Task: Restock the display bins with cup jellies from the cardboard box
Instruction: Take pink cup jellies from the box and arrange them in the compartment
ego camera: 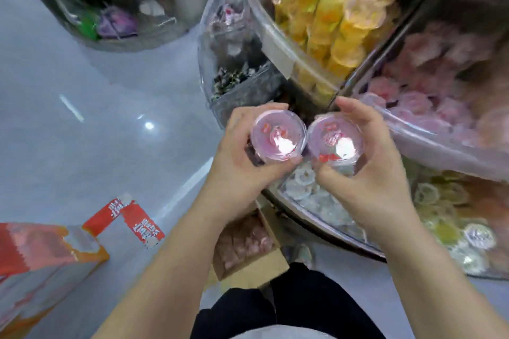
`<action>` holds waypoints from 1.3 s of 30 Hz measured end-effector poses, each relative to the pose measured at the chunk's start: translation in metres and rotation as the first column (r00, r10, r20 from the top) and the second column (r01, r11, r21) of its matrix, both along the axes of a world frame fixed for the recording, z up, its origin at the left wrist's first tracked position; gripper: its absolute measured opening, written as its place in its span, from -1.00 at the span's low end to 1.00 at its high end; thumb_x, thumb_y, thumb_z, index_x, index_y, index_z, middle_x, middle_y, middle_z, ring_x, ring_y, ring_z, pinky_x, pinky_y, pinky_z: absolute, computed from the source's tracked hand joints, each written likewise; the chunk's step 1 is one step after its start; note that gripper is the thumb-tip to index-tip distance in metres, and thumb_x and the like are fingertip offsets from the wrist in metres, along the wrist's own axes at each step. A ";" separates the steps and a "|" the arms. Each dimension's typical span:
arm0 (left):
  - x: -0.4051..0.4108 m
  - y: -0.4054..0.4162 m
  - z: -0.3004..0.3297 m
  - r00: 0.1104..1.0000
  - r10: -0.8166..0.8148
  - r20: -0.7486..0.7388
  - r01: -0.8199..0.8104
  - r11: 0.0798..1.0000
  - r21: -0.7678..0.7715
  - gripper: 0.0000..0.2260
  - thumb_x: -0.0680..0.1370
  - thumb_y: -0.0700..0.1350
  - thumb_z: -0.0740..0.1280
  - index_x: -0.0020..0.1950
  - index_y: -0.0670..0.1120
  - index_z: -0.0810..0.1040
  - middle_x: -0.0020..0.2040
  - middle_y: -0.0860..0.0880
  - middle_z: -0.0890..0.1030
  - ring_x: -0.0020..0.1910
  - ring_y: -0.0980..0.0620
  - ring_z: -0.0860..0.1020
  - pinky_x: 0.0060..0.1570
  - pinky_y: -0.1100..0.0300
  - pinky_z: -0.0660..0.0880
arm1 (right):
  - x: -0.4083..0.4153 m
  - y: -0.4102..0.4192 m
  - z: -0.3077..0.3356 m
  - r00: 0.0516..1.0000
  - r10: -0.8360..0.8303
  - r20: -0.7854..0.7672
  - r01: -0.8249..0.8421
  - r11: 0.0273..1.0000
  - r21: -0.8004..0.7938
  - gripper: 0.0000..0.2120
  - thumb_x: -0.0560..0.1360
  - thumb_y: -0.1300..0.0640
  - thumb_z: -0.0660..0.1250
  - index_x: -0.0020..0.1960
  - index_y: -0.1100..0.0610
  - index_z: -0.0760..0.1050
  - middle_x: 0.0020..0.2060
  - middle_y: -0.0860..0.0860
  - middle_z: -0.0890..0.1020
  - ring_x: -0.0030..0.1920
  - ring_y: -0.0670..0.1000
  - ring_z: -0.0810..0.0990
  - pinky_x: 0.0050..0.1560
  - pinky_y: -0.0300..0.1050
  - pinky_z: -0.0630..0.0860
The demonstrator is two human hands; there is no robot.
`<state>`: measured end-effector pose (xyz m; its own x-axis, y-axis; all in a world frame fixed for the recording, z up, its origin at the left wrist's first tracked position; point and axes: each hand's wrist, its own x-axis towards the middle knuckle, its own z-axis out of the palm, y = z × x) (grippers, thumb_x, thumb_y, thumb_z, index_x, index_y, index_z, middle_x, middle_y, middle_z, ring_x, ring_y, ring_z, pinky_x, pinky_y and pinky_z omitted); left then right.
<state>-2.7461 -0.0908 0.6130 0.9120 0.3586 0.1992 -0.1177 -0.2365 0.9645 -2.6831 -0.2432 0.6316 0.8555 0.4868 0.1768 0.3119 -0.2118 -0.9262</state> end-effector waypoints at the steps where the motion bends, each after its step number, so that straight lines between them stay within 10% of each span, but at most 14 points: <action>1: 0.013 -0.011 0.007 1.000 -0.015 0.010 0.015 1.000 0.018 -0.50 0.28 -0.09 0.54 0.16 0.09 0.47 0.14 -0.04 0.51 0.17 0.17 0.50 0.12 0.37 0.39 | 0.008 -0.014 0.008 0.999 -0.024 0.023 0.024 1.000 -0.016 -0.35 0.26 0.27 0.36 0.25 -0.17 0.30 0.05 -0.42 0.49 0.11 -0.32 0.49 0.07 -0.52 0.34; 6: 0.075 -0.064 0.028 0.995 -0.096 0.031 0.095 0.995 0.035 -0.51 0.27 0.02 0.53 0.14 0.19 0.45 0.08 0.19 0.58 0.08 0.17 0.56 0.05 0.27 0.50 | 0.051 -0.081 0.032 0.987 -0.161 0.021 0.162 0.986 -0.040 -0.36 0.31 0.23 0.49 0.23 -0.22 0.35 0.15 -0.21 0.57 0.17 -0.22 0.53 0.20 -0.26 0.44; 16: 0.200 -0.121 0.033 0.975 -0.195 -0.103 0.220 0.858 0.464 -0.48 0.30 -0.22 0.46 0.22 -0.03 0.43 0.09 0.10 0.49 0.12 0.14 0.45 0.07 0.50 0.29 | 0.164 -0.143 0.016 0.913 -0.386 0.132 0.408 0.848 -0.339 -0.45 0.30 0.27 0.43 0.27 0.12 0.41 0.15 0.05 0.44 0.13 -0.10 0.43 -0.02 -0.54 0.22; 25: 0.263 -0.130 0.004 0.962 -0.131 -0.241 0.273 0.554 0.787 -0.54 0.40 -0.09 0.41 0.26 -0.17 0.47 0.19 -0.21 0.46 0.16 -0.23 0.36 0.10 -0.04 0.33 | 0.208 -0.121 -0.011 0.888 -0.425 0.174 0.453 0.752 -0.478 -0.77 0.44 0.28 0.22 0.08 0.26 0.50 0.03 0.20 0.57 0.10 0.19 0.48 0.02 -0.06 0.42; 39: 0.272 -0.138 -0.007 0.980 -0.045 -0.195 0.197 0.382 0.903 -0.54 0.42 -0.13 0.37 0.32 -0.02 0.44 0.21 -0.13 0.44 0.19 -0.16 0.37 0.15 -0.08 0.36 | 0.207 -0.114 -0.017 0.843 -0.494 0.212 0.511 0.615 -0.601 -0.49 0.45 0.38 0.20 0.38 0.21 0.20 0.25 0.22 0.41 0.16 0.26 0.49 0.03 0.03 0.44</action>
